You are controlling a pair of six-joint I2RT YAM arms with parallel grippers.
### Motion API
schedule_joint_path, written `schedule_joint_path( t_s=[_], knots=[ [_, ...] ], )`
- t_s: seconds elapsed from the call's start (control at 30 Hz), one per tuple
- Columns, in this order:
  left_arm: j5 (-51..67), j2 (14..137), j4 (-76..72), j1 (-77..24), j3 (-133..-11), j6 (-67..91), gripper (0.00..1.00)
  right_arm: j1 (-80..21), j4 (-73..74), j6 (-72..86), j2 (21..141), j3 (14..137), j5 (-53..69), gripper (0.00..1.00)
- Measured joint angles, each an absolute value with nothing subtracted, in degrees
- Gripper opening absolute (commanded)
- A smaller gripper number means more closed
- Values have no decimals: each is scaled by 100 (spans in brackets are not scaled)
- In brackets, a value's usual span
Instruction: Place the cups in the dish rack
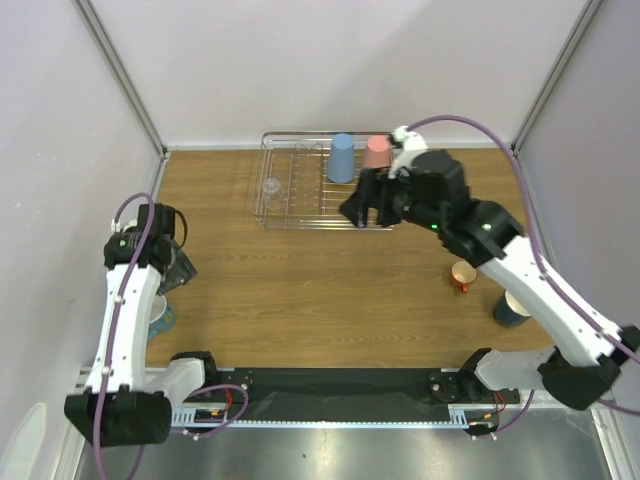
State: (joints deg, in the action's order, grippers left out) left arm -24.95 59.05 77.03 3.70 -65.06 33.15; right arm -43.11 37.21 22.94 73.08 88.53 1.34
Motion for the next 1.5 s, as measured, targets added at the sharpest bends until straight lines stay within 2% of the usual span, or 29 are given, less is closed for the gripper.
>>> schedule_joint_path(
  t_s=[0.33,0.8,0.87,0.9,1.0,1.1,1.17,1.2,1.27,1.3,1.5],
  knots=[
    [-2558,6770,7039,899,-6095,3352,82,-3297,4410,2261,6344,8436,410,82],
    [-2443,7465,5959,1752,-5682,3339,77,-2998,5081,2082,5833,8503,327,83],
    [-2392,7634,5828,1811,-5627,3330,73,-2991,5168,2075,5815,8604,261,83],
    [-2368,7714,5749,1824,-5599,3315,67,-2989,5201,2075,5806,8646,235,83],
    [-2261,7915,5537,1863,-5502,3297,61,-2989,5288,2073,5795,8785,174,83],
    [-2189,8066,5398,1896,-5439,3299,40,-2989,5304,2078,5795,8862,134,83],
    [-2167,8132,5325,1909,-5439,3267,33,-2987,5312,2091,5795,8864,132,83],
    [-2152,8152,5277,1911,-5439,3256,23,-2987,5323,2097,5804,8864,132,82],
    [-2084,8165,5229,1916,-5439,3212,12,-2987,5330,2123,5833,8864,141,82],
    [-2049,8165,5196,1916,-5439,3208,0,-2987,5328,2145,5852,8864,154,82],
    [-1686,8060,5301,1927,-5568,3170,0,-2987,5223,2294,6066,8838,360,82]
  ],
)
